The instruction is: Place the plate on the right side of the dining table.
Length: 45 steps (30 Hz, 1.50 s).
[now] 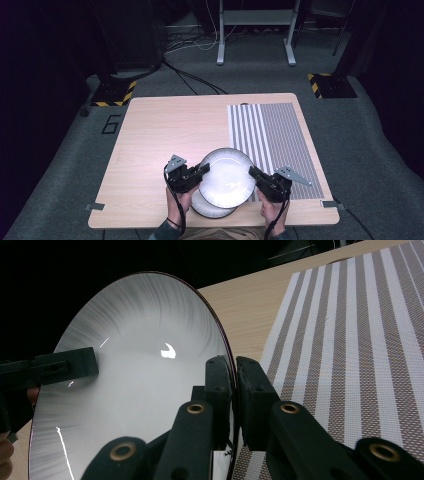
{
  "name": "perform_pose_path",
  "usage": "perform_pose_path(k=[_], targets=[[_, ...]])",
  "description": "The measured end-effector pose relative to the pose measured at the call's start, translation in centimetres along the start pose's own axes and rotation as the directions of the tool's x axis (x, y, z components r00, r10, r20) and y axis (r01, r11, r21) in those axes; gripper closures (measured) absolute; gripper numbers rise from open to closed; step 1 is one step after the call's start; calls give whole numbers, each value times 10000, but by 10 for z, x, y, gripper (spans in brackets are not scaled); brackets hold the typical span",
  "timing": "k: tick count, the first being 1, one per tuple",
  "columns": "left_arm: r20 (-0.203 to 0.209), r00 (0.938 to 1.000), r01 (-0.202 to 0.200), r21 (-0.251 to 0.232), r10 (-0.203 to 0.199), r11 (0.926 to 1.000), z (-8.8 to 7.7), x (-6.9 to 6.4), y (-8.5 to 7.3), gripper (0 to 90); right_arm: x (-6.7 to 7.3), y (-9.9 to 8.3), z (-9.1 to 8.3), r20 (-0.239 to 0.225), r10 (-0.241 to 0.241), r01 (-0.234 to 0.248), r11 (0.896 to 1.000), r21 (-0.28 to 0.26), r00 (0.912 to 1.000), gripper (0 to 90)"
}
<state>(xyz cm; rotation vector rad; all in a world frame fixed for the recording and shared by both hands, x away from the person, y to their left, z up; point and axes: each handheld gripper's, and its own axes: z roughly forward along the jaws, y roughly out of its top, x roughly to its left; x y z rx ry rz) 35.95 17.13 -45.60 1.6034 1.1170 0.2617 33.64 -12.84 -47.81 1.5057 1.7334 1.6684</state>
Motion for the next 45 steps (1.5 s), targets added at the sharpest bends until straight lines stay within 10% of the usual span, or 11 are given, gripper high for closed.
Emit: perform_pose_path(k=[45], targets=[[423, 9991, -104, 85, 100, 9999, 51, -24, 37, 764, -39, 29, -14, 466, 472, -470, 9989, -63, 9978, 843]])
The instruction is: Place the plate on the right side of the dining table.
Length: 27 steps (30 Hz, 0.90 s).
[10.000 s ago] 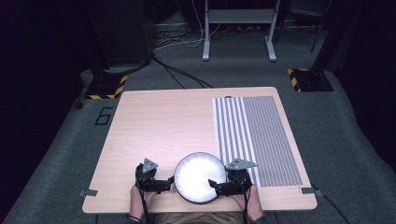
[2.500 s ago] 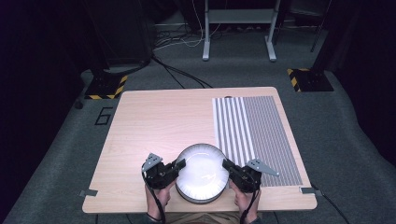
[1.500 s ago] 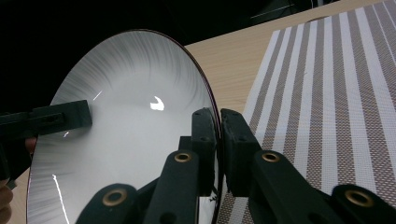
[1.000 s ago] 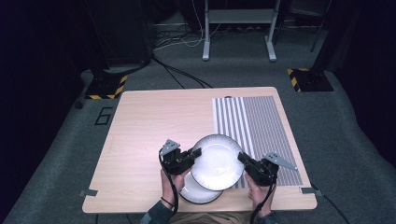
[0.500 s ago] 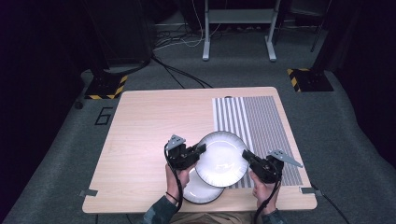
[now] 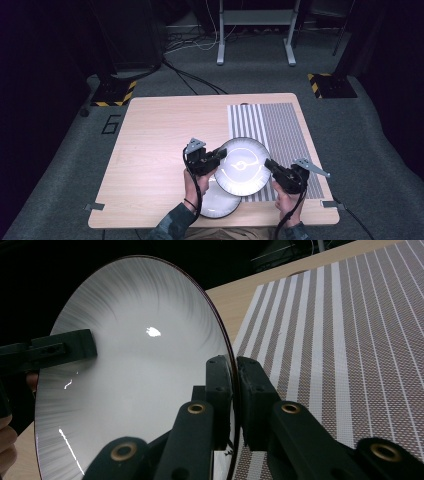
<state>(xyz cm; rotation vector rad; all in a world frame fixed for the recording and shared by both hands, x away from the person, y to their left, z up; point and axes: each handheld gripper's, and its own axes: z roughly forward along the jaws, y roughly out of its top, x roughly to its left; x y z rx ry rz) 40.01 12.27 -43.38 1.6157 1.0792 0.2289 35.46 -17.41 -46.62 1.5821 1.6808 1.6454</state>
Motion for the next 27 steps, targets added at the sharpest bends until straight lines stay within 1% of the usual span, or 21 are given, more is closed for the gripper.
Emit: perform_pose_path(k=[1, 4, 6, 7, 10, 13, 17, 22, 27], targets=[[3, 10000, -16, 4, 16, 10000, 2, -1, 1, 764, -3, 1, 0, 18, 69, -69, 10000, 6, 10000, 843], [7, 10000, 3, -7, -3, 10000, 6, -2, 2, 764, -5, 1, 0, 68, 118, -118, 9999, 20, 9999, 842], [71, 9999, 101, 7, -101, 9999, 10, -2, 4, 764, -7, 3, 0, 79, 108, -108, 9999, 5, 9999, 842], [81, 9999, 89, 10, -89, 10000, 11, -2, 4, 764, -8, 4, -1, 122, 144, -144, 9999, -4, 9998, 843], [109, 9998, 162, -14, -162, 9999, 15, -2, 5, 764, -10, 6, -1, 149, 93, -93, 10000, -25, 9998, 842], [105, 9999, 127, -43, -127, 9999, 18, -4, 7, 764, -12, 10, -2, 230, 60, -59, 10000, -40, 9997, 843], [169, 9996, 242, -44, -241, 9997, 23, -5, 9, 763, -14, 13, -3, 292, 15, -14, 10000, -54, 9996, 843], [209, 9995, 218, 28, -219, 9998, 30, -7, 12, 764, -19, 18, -4, 379, 49, -47, 10000, -47, 9993, 842], [218, 9991, 352, 39, -353, 9994, 37, -10, 15, 763, -24, 21, -5, 448, 71, -68, 10000, -64, 9990, 843]])
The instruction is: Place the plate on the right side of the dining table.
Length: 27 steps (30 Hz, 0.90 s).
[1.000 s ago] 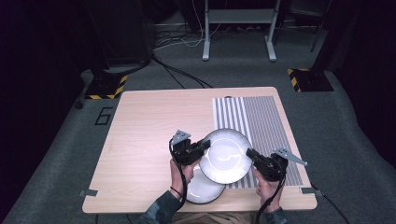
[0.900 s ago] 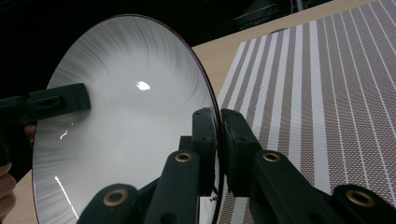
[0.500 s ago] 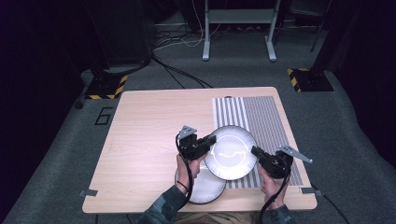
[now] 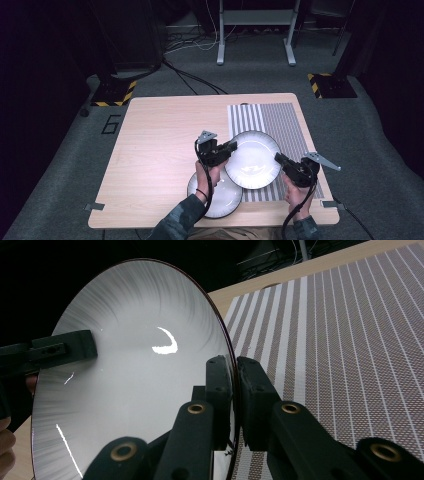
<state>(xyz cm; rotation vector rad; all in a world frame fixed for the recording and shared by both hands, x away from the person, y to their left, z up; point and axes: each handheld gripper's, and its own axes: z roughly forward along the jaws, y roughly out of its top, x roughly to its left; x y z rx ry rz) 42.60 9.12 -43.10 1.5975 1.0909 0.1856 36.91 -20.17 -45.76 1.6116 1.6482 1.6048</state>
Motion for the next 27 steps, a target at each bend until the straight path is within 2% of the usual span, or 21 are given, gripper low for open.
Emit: perform_pose_path(k=[7, 15, 25, 27], targets=[[33, 10000, 80, 61, -80, 9999, 9, -3, 3, 763, -7, 5, -1, 101, 18, -17, 10000, -19, 9999, 843], [34, 9993, 370, 59, -370, 9993, 18, -5, 4, 763, -13, 11, -1, 187, -28, 27, 10000, 61, 9998, 844], [-3, 9990, 450, 145, -450, 9989, 29, -5, 4, 763, -22, 17, 2, 285, 45, -50, 9998, 173, 9996, 843], [36, 9978, 655, 142, -656, 9978, 32, -5, 4, 763, -23, 18, 2, 318, 54, -60, 9998, 189, 9995, 844]])
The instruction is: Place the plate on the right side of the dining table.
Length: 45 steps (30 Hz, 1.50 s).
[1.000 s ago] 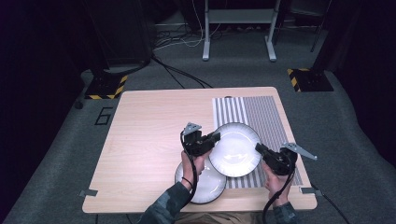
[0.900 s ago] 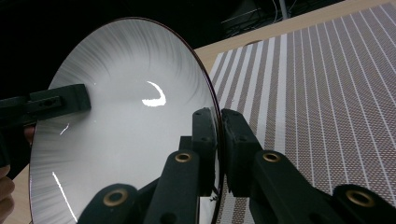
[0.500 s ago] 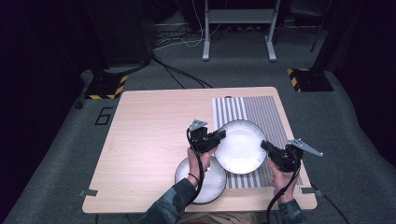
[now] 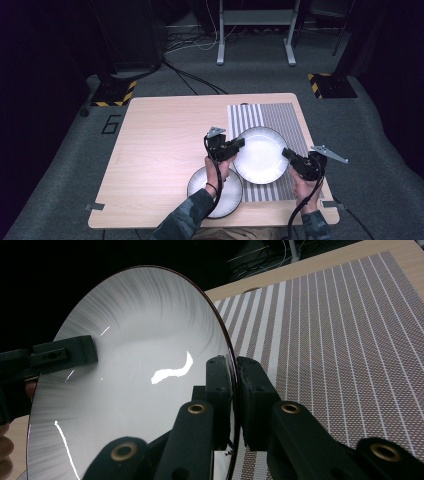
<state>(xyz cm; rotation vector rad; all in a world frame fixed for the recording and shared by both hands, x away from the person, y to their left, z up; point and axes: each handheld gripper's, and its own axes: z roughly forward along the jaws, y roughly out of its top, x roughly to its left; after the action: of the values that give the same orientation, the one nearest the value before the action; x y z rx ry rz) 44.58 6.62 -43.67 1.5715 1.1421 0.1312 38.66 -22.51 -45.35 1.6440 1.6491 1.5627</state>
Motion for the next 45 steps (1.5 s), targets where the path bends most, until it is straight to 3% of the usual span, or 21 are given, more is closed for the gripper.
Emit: perform_pose_path(k=[13, 36, 40, 45], targets=[[-69, 10000, 30, 208, -29, 9998, 16, -2, 2, 762, -14, 6, 4, 196, 104, -107, 9998, 145, 9998, 843], [-192, 9979, 628, 495, -619, 9968, 46, 3, 6, 760, -34, 12, 16, 488, 217, -240, 9986, 462, 9986, 842], [-192, 9961, 876, 517, -867, 9948, 52, 4, 6, 760, -38, 14, 18, 555, 160, -192, 9982, 569, 9983, 842], [-155, 9962, 866, 638, -858, 9942, 57, 6, 6, 761, -42, 15, 20, 586, 249, -286, 9976, 629, 9980, 842]])
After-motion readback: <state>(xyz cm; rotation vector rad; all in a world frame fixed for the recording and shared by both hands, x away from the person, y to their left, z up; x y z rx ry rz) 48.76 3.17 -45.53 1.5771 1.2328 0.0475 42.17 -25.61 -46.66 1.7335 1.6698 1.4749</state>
